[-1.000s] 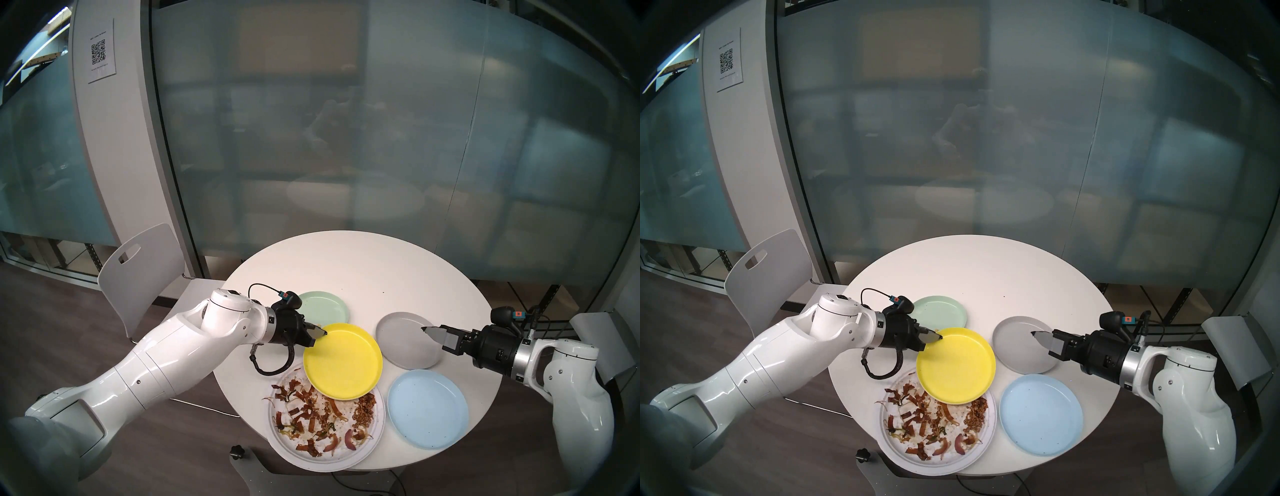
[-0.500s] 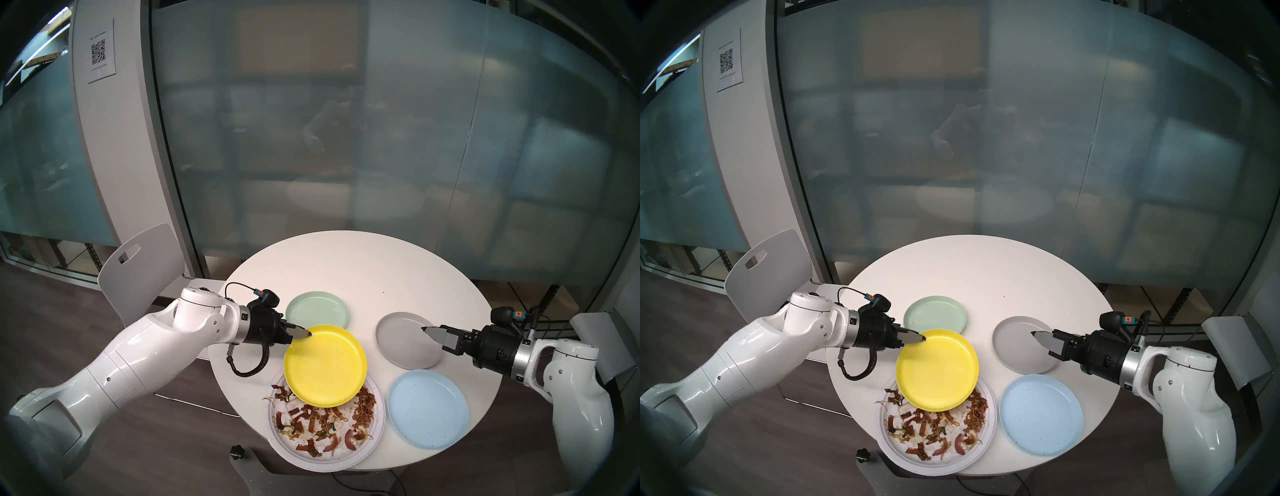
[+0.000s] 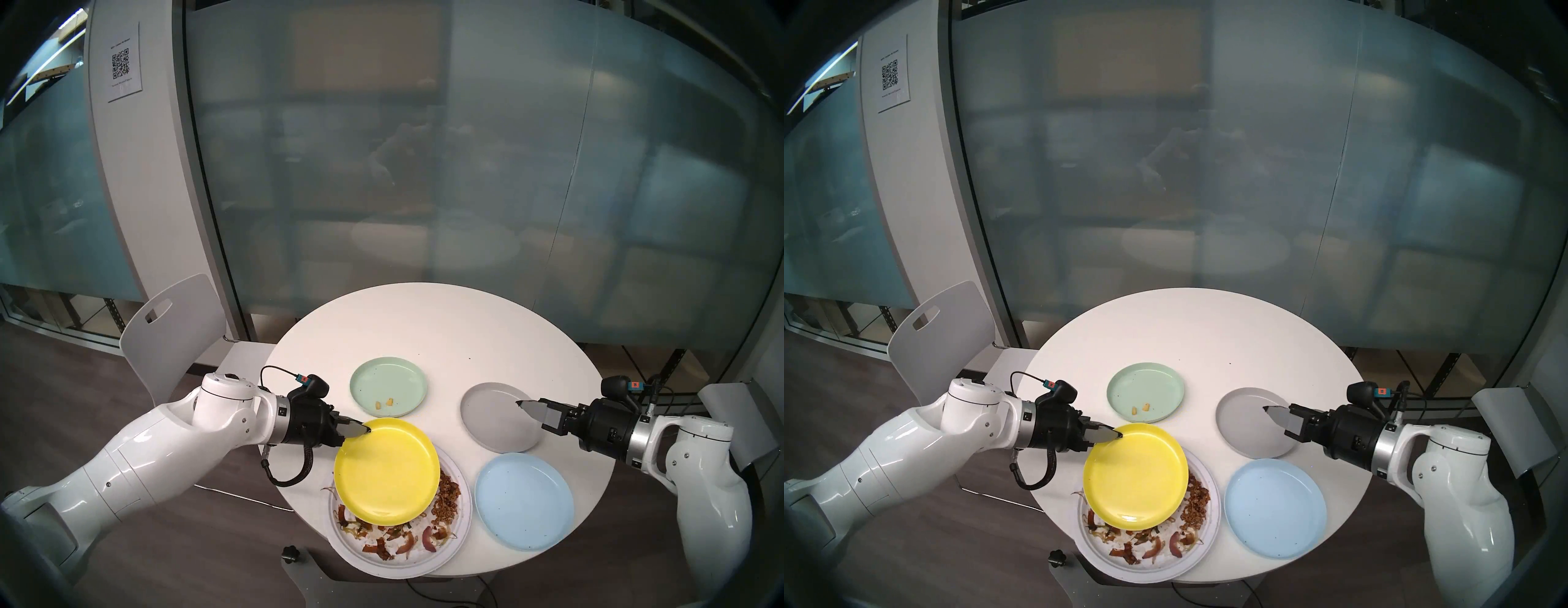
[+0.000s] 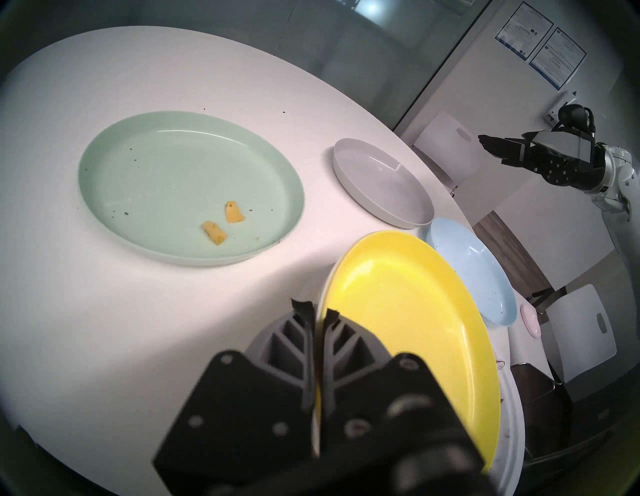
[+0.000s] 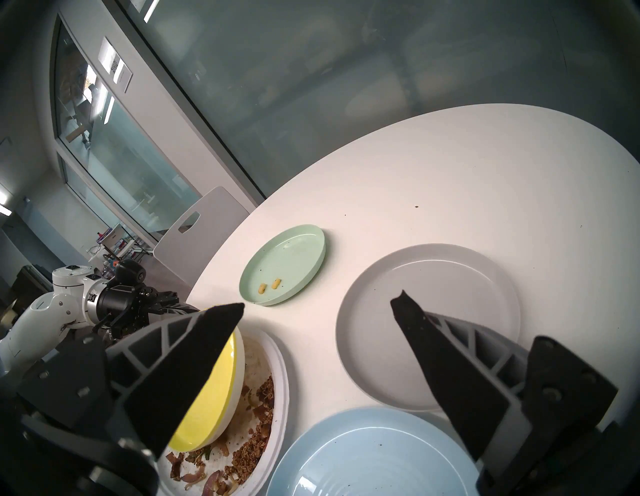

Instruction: Stack the plates into one stack

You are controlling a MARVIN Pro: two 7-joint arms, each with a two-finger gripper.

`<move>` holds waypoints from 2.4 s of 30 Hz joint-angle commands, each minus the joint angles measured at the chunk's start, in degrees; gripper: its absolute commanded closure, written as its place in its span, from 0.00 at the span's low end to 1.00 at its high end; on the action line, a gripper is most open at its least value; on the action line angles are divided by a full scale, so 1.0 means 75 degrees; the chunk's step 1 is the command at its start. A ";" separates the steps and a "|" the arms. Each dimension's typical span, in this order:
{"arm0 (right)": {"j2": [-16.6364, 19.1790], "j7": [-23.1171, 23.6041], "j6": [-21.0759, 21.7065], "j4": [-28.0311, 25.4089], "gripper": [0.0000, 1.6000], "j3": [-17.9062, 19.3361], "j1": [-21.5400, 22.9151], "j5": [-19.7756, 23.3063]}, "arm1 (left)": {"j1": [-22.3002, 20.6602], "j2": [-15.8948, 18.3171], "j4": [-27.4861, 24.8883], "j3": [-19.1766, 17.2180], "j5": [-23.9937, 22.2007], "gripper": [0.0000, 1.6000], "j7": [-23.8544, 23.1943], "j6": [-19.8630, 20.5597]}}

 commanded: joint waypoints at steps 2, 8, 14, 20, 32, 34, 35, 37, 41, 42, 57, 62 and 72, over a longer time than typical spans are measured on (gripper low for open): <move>0.0012 0.0003 0.0001 -0.0110 0.00 0.0002 0.0011 -0.0003 | 0.0176 0.0223 -0.0342 -0.0096 0.0034 1.00 -0.0014 -0.0241; 0.0012 0.0003 0.0001 -0.0111 0.00 0.0002 0.0011 -0.0003 | 0.0292 0.0233 -0.0394 -0.0039 0.0110 1.00 0.0103 -0.0313; 0.0012 0.0003 0.0001 -0.0110 0.00 0.0002 0.0011 -0.0003 | 0.0296 0.0209 -0.0364 0.0008 0.0151 1.00 0.0086 -0.0348; 0.0012 0.0004 0.0000 -0.0110 0.00 0.0002 0.0011 -0.0003 | 0.0269 0.0209 -0.0365 0.0049 0.0188 0.81 0.0040 -0.0325; 0.0013 0.0005 0.0000 -0.0109 0.00 0.0001 0.0012 -0.0003 | 0.0202 0.0439 -0.0548 -0.0015 0.0210 0.16 -0.0220 -0.0342; 0.0013 0.0005 0.0000 -0.0108 0.00 0.0001 0.0012 -0.0003 | 0.0206 0.0497 -0.0582 -0.0072 0.0231 0.14 -0.0195 -0.0410; 0.0013 0.0005 0.0000 -0.0108 0.00 0.0001 0.0012 -0.0003 | 0.0203 0.0499 -0.0553 -0.0119 0.0213 0.09 -0.0159 -0.0438; 0.0013 0.0006 -0.0001 -0.0107 0.00 0.0001 0.0012 -0.0003 | 0.0135 0.0417 -0.0412 -0.0211 0.0149 0.11 -0.0037 -0.0424; 0.0014 0.0009 -0.0002 -0.0102 0.00 -0.0001 0.0015 -0.0002 | -0.0169 0.0026 0.0158 -0.0356 -0.0067 0.11 0.0150 -0.0219; 0.0014 0.0009 -0.0002 -0.0102 0.00 -0.0001 0.0015 -0.0002 | -0.0245 -0.0052 0.0267 -0.0367 -0.0068 0.11 0.0200 -0.0212; 0.0015 0.0012 -0.0003 -0.0098 0.00 -0.0002 0.0017 -0.0002 | -0.1459 -0.1217 0.1635 -0.0100 0.0147 0.19 0.0747 0.0278; 0.0014 0.0012 -0.0003 -0.0099 0.00 -0.0001 0.0017 -0.0002 | -0.1808 -0.1555 0.2090 0.0106 0.0372 0.21 0.0837 0.0369; 0.0014 0.0010 -0.0002 -0.0101 0.00 -0.0001 0.0015 -0.0003 | -0.2208 -0.1851 0.2660 0.0430 0.0702 0.26 0.0800 0.0385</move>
